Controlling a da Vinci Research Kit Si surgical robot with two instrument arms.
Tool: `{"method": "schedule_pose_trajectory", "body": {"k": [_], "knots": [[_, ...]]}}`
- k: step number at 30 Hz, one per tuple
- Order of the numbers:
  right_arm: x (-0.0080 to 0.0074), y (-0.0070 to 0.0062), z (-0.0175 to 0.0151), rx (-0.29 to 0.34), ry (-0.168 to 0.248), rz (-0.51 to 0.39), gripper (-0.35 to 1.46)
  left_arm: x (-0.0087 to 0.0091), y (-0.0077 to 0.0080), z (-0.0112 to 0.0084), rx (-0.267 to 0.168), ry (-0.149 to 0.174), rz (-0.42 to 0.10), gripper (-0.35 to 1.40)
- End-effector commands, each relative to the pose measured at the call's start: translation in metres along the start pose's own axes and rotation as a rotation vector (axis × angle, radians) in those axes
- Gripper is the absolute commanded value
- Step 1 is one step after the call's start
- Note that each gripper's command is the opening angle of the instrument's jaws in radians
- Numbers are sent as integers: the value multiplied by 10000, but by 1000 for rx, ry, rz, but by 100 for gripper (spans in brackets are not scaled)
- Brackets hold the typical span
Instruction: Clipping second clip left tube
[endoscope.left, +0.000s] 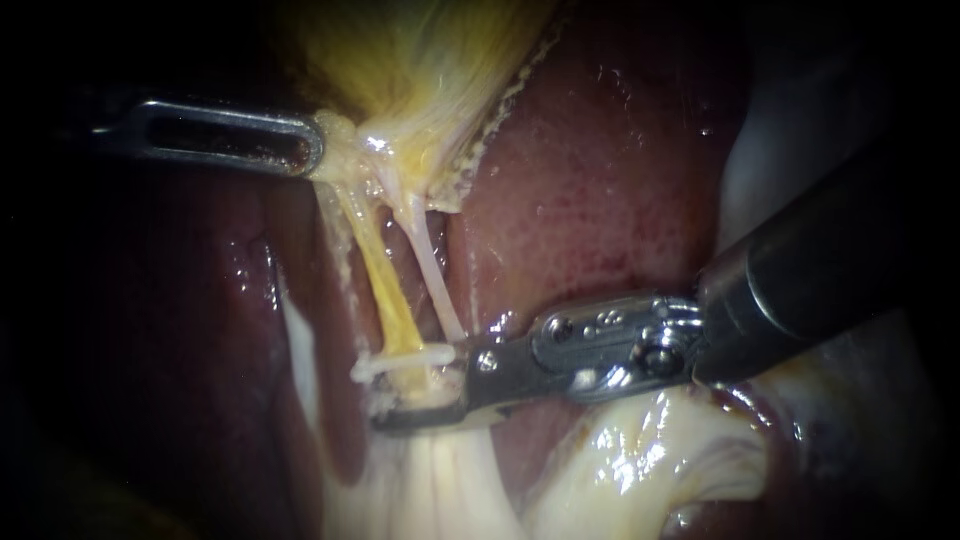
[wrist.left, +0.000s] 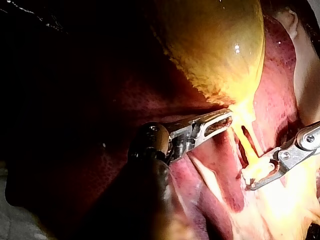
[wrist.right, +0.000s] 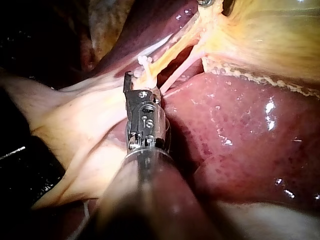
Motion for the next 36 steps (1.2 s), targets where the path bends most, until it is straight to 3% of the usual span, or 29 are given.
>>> {"method": "schedule_pose_trajectory", "body": {"k": [1,4,8,15,19,29,36], "knots": [[0,0,0,-1,-3,0,3,0,0,0,0,0,0,-35],[1,2,-1,3,15,3,23,0,0,0,0,0,0,-35],[10,12,-7,19,102,25,41,0,0,0,0,0,0,-35],[22,31,-20,-77,211,72,50,0,0,0,0,0,0,-35],[25,36,-27,-67,236,97,50,0,0,0,0,0,0,-35],[27,35,-26,-18,280,132,50,0,0,0,0,0,0,-35],[28,29,-20,59,327,197,50,0,0,-1,0,0,0,-35]]}}
